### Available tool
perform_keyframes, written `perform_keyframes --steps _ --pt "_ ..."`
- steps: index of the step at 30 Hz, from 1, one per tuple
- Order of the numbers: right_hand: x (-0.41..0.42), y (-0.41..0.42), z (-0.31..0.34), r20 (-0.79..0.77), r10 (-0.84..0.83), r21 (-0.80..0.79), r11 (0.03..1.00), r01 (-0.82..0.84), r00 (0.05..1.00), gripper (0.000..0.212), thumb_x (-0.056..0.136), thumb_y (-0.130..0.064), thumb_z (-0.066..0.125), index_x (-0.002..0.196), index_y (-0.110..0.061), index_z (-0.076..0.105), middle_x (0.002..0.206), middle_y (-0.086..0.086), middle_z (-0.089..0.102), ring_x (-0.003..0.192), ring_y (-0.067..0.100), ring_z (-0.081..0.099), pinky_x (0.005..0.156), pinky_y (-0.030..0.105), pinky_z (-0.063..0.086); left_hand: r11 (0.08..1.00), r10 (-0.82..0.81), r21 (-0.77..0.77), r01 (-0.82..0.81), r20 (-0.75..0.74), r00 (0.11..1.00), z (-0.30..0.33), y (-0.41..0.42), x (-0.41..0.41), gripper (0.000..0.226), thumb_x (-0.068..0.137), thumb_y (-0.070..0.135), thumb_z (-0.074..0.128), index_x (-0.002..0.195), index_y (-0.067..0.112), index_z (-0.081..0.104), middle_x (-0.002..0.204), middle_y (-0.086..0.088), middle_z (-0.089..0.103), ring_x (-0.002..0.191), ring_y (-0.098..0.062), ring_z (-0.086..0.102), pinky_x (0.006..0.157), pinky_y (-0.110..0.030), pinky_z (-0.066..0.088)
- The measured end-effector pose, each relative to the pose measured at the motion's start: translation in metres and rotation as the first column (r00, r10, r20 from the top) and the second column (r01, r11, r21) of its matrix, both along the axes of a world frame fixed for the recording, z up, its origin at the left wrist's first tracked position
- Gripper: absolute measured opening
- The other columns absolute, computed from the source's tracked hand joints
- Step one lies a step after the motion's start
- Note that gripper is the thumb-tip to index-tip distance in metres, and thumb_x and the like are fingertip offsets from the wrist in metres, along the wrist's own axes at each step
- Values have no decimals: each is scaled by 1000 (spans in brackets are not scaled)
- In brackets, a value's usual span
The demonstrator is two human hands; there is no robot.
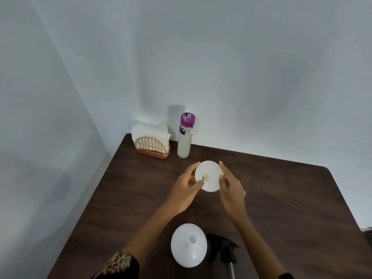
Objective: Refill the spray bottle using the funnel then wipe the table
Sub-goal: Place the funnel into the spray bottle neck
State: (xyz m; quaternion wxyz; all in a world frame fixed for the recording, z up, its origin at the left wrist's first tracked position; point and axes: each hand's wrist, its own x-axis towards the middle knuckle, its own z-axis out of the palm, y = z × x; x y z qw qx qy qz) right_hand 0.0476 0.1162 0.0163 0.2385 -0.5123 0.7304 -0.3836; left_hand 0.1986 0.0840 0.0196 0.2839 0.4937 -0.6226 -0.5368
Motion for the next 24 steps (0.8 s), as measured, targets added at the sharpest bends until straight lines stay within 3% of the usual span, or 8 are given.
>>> perform_keyframes --steps 2,6,9,12,15,19,24 --pt "13 19 19 9 27 -51 998 -27 1000 39 100 -23 41 136 -38 43 109 -24 53 108 11 48 102 49 39 1000 2 3 -2 -73 997 22 24 17 41 95 32 49 131 49 37 117 2 58 105 -12 57 88 -23 52" --pt "30 56 54 37 61 -130 990 -56 997 38 99 -19 42 134 -31 49 100 -20 56 99 13 53 96 44 45 999 43 -1 -44 -166 985 48 73 44 36 99 33 41 132 46 43 110 19 58 98 -8 62 73 -11 47" --pt "34 78 70 109 44 -164 986 -26 993 36 98 -20 44 129 -34 55 99 -16 58 95 2 55 91 26 46 995 95 0 -96 -184 978 41 99 58 39 97 14 46 124 41 51 109 10 61 103 -9 59 79 -13 48" --pt "39 94 83 143 51 -140 990 -31 988 33 97 -15 47 125 -28 60 112 -17 61 101 -3 55 90 14 43 1000 26 -4 -27 -79 997 28 121 65 49 87 9 55 113 51 52 121 18 56 113 -4 51 85 -16 42" --pt "45 106 87 122 47 -114 993 -33 991 32 96 -13 47 124 -22 62 116 -17 59 110 -1 51 96 20 45 999 -20 -34 20 0 1000 17 138 64 42 85 24 64 108 56 48 121 25 53 114 -2 48 84 -11 40" --pt "49 117 85 84 29 -93 995 -21 996 31 96 -12 48 122 -20 63 121 -9 63 108 1 52 95 21 45 986 80 -155 -57 148 986 4 146 57 28 78 52 58 105 51 55 114 22 57 106 -2 52 90 -34 50" --pt "51 123 75 1 -3 -77 997 3 1000 31 96 -14 47 121 -22 64 122 -6 65 105 3 54 101 42 46 959 181 -261 -112 257 949 4 148 51 33 83 47 61 111 30 65 114 13 63 100 -5 56 89 -31 48"
